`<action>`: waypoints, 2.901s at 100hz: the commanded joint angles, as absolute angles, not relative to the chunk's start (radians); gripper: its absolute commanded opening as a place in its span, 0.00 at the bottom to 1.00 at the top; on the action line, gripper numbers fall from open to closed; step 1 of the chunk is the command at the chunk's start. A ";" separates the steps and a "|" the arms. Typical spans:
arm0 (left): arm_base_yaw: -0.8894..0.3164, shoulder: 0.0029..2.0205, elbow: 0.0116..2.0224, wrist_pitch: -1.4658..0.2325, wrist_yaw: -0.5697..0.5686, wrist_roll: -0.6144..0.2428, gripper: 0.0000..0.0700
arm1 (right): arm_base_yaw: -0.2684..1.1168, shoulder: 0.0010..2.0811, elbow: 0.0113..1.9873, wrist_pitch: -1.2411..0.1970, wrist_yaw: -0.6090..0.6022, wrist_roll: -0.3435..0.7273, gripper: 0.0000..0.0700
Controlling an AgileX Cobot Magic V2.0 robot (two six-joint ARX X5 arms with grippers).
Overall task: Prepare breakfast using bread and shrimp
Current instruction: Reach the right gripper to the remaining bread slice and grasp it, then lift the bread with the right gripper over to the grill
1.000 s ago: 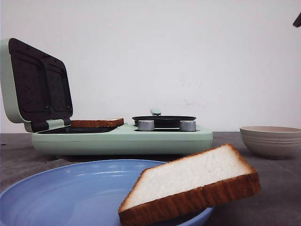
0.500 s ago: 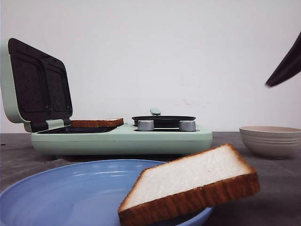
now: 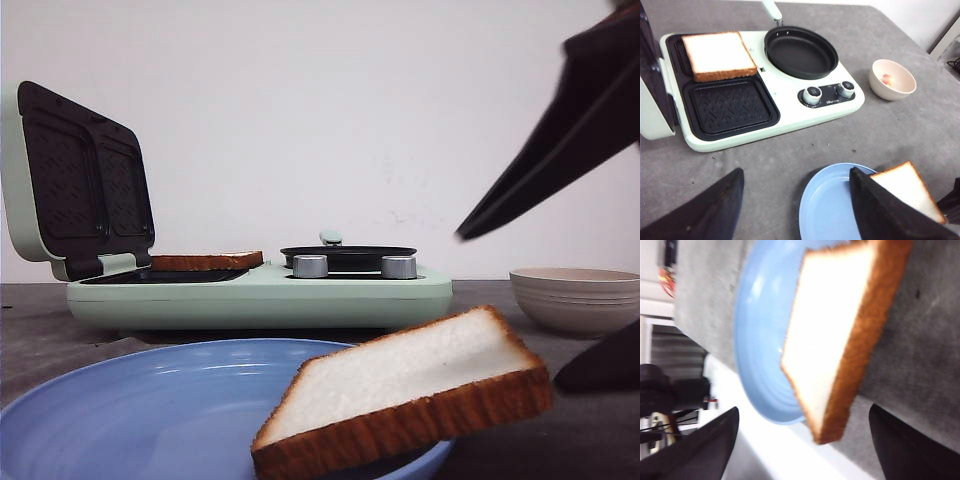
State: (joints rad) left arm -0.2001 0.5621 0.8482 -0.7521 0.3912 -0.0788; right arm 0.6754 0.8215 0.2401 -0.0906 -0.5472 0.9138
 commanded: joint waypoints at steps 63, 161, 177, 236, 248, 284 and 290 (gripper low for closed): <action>-0.200 0.532 0.860 -0.741 0.390 -0.087 0.51 | 0.719 0.988 0.239 0.067 -0.519 0.927 0.12; -0.200 0.532 0.860 -0.731 0.390 -0.087 0.51 | 0.688 0.986 0.385 0.155 -0.607 0.897 0.00; -0.200 0.532 0.860 -0.718 0.390 -0.087 0.51 | 0.621 1.014 0.432 0.155 -0.667 0.891 0.00; -0.200 0.532 0.860 -0.711 0.390 -0.088 0.51 | 0.571 1.537 0.936 0.156 -0.794 0.801 0.00; -0.200 0.532 0.860 -0.711 0.390 -0.088 0.51 | 0.572 1.654 1.066 0.155 -0.813 0.807 0.00; -0.200 0.532 0.860 -0.710 0.390 -0.088 0.51 | 0.573 1.905 1.351 0.144 -0.831 0.866 0.00; -0.200 0.532 0.860 -0.710 0.390 -0.088 0.51 | 0.574 1.932 1.379 0.144 -0.832 0.877 0.00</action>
State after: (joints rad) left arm -0.2001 0.5297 0.8482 -0.7212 0.3912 -0.0818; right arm 0.5663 1.8973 1.3380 0.1375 -0.8242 0.8555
